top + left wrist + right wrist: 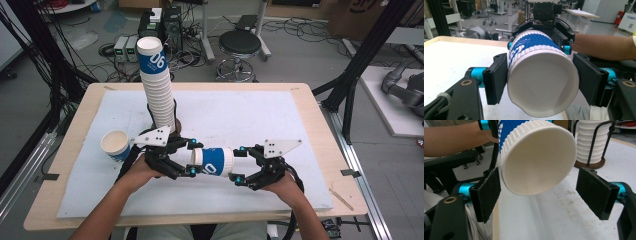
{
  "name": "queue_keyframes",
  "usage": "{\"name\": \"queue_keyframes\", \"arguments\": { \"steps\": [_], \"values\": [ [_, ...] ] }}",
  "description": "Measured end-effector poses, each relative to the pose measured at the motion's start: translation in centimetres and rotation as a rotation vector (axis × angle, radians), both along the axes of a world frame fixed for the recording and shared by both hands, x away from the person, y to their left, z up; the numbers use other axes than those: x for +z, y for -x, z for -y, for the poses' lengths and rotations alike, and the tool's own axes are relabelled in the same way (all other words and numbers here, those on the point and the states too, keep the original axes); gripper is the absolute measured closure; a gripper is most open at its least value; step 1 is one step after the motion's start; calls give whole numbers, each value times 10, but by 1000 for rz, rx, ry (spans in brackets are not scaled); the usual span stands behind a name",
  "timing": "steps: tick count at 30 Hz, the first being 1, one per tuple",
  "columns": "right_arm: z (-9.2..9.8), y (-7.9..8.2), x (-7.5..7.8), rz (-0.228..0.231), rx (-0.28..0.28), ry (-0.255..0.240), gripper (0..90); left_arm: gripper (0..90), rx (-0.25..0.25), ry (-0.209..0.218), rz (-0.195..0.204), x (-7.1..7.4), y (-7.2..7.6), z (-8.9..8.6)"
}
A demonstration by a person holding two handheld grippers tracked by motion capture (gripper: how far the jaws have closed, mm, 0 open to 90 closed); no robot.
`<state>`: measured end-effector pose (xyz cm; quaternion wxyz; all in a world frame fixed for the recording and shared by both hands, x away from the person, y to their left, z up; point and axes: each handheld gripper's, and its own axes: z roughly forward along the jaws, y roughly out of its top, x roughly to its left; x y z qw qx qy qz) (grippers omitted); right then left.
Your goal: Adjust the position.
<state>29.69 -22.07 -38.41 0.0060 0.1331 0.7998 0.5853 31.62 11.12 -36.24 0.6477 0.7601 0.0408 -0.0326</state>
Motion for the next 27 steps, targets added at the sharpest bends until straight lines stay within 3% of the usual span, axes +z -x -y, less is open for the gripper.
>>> {"name": "queue_keyframes", "arguments": {
  "steps": [8,14,16,22,27],
  "values": [
    [-5,0,-2,-32,41,-43,168,309,-39,49,-11,0,1,4],
    [-10,0,-4,-50,73,-39,169,309,-53,48,-12,-1,2,8],
    [-10,0,-4,-52,78,-32,181,309,-53,49,-15,-2,1,8],
    [-4,-1,-1,-36,80,-73,261,319,-51,53,-14,-2,0,7],
    [-3,0,-1,-31,88,-57,300,320,-48,35,-14,-4,0,7]
  ]
}}
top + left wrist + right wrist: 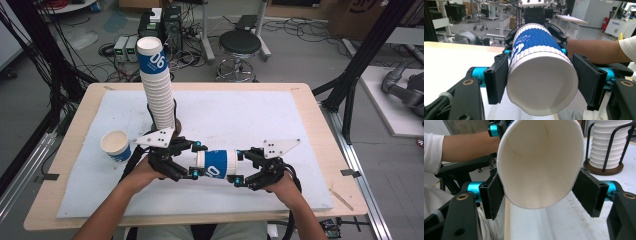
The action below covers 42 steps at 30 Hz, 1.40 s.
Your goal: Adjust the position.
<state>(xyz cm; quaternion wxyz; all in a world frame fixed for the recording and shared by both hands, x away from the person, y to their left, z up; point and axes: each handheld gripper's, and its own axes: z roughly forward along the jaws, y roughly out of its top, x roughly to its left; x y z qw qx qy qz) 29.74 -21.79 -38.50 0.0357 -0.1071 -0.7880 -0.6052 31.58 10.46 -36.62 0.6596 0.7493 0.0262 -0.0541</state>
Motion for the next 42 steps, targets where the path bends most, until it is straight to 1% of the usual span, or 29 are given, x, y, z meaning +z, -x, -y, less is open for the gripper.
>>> {"name": "queue_keyframes", "arguments": {
  "steps": [2,5,8,9,10,13,14,19,23,25,30,31,32,37,40,42],
  "values": [
    [1,0,0,12,-6,9,306,318,9,-3,-3,-1,1,0],
    [1,0,2,20,0,18,315,295,26,-24,-10,0,3,1],
    [1,0,4,32,3,44,316,169,72,-67,-25,1,3,1],
    [1,0,5,34,3,56,316,153,72,-78,-26,2,3,0],
    [1,0,6,33,4,61,316,153,67,-84,-29,3,3,-1],
    [2,-1,10,39,1,97,317,153,75,-111,-26,8,3,-2],
    [2,-1,11,42,0,108,316,153,74,-114,-25,10,3,-3],
    [2,-3,21,60,3,189,316,153,79,-167,-7,19,2,-3],
    [0,-5,31,79,4,277,316,153,73,-210,2,24,1,0],
    [-3,-5,36,91,12,311,316,153,71,-230,7,25,1,3],
    [-9,-8,47,117,27,416,316,153,56,-303,18,26,1,12],
    [-11,-8,49,119,31,433,316,155,48,-328,28,27,0,14],
    [-13,-8,51,124,34,456,316,155,44,-335,29,27,0,16],
    [-22,-8,58,141,56,528,316,157,28,-373,31,28,0,25],
    [-27,-9,61,151,67,560,316,159,17,-401,34,29,-1,29],
    [-30,-9,63,156,69,589,316,162,10,-432,37,29,-1,34]
  ]
}}
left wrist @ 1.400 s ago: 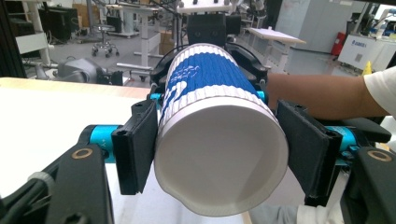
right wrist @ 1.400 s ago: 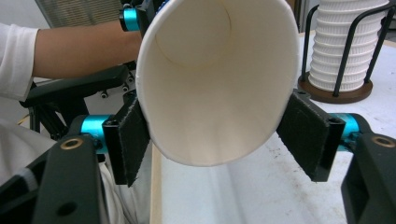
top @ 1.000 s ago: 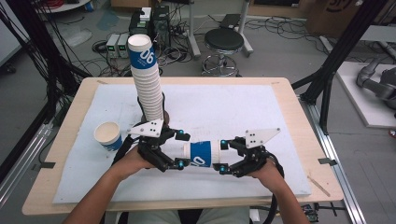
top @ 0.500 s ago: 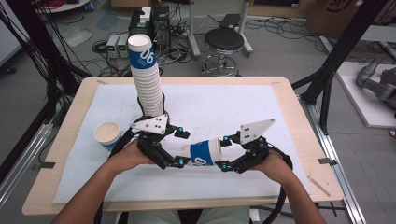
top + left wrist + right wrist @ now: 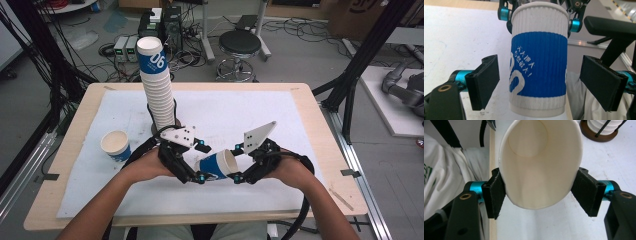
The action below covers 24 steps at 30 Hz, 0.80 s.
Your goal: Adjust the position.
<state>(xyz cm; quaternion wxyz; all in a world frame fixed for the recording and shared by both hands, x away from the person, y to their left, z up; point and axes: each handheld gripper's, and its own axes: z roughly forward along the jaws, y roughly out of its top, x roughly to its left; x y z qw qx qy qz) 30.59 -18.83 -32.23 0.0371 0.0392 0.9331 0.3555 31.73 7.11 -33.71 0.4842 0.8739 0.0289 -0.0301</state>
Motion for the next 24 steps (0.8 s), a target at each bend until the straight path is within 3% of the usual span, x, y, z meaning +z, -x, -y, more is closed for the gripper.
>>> {"name": "queue_keyframes", "arguments": {
  "steps": [3,8,12,17,24],
  "values": [
    [-5,1,2,7,8,40,316,179,-13,-37,-2,-1,0,7],
    [-14,3,1,13,19,115,316,216,-32,-136,15,-5,1,19],
    [-20,4,-1,11,31,159,315,224,-52,-159,2,-8,1,25],
    [-23,5,-3,12,44,173,316,263,-64,-193,0,-11,0,28],
    [-26,6,-4,13,49,197,322,307,-75,-210,-11,-15,0,31]
  ]
}}
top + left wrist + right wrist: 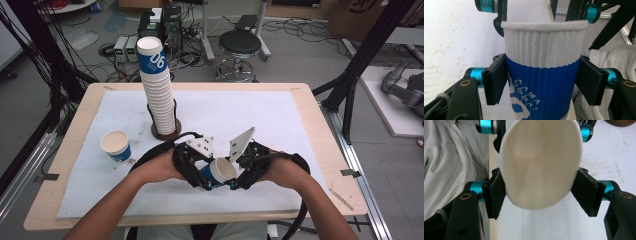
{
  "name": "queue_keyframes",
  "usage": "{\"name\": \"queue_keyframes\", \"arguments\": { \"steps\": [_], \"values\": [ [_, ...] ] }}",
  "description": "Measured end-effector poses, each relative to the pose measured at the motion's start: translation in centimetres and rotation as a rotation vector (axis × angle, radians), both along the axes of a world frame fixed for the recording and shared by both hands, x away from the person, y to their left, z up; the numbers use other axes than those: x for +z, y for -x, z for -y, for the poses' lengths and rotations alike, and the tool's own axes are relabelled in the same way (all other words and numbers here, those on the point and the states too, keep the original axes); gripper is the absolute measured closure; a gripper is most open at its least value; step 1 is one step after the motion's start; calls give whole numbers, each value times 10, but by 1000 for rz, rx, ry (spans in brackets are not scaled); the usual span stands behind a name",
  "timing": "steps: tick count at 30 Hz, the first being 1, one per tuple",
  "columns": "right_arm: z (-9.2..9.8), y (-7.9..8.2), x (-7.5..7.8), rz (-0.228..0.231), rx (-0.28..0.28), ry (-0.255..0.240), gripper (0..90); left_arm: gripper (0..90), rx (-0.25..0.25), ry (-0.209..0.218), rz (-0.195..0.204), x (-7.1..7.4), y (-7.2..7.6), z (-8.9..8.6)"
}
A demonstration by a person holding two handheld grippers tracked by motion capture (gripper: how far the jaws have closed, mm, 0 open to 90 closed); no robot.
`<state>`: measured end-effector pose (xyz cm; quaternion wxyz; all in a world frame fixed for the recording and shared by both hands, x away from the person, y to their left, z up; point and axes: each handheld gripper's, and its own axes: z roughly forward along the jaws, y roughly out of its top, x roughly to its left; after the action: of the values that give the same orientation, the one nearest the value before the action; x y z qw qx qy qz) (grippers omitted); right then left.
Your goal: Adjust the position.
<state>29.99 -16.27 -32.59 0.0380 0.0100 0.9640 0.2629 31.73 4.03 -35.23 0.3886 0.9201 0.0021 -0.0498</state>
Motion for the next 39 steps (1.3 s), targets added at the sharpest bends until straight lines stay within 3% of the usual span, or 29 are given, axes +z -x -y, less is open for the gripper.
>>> {"name": "queue_keyframes", "arguments": {
  "steps": [5,8,13,15,21,26,31,39],
  "values": [
    [0,0,-1,3,1,10,311,311,1,14,4,-3,1,0],
    [3,-1,-2,-17,-16,-18,264,296,12,61,-7,-6,0,-3],
    [11,-3,2,-64,-58,-120,222,291,27,158,-17,-9,-2,-11],
    [15,-3,5,-62,-70,-159,214,286,38,188,-15,-11,-2,-15],
    [34,-3,17,-72,-116,-350,213,282,78,282,-11,-18,-3,-24],
    [53,-4,22,-42,-184,-473,213,274,124,353,5,-24,-4,-30],
    [72,-5,15,-41,-279,-557,213,272,179,416,20,-31,-5,-37],
    [95,-1,-9,20,-414,-608,213,266,272,518,78,-38,-8,-45]
  ]
}}
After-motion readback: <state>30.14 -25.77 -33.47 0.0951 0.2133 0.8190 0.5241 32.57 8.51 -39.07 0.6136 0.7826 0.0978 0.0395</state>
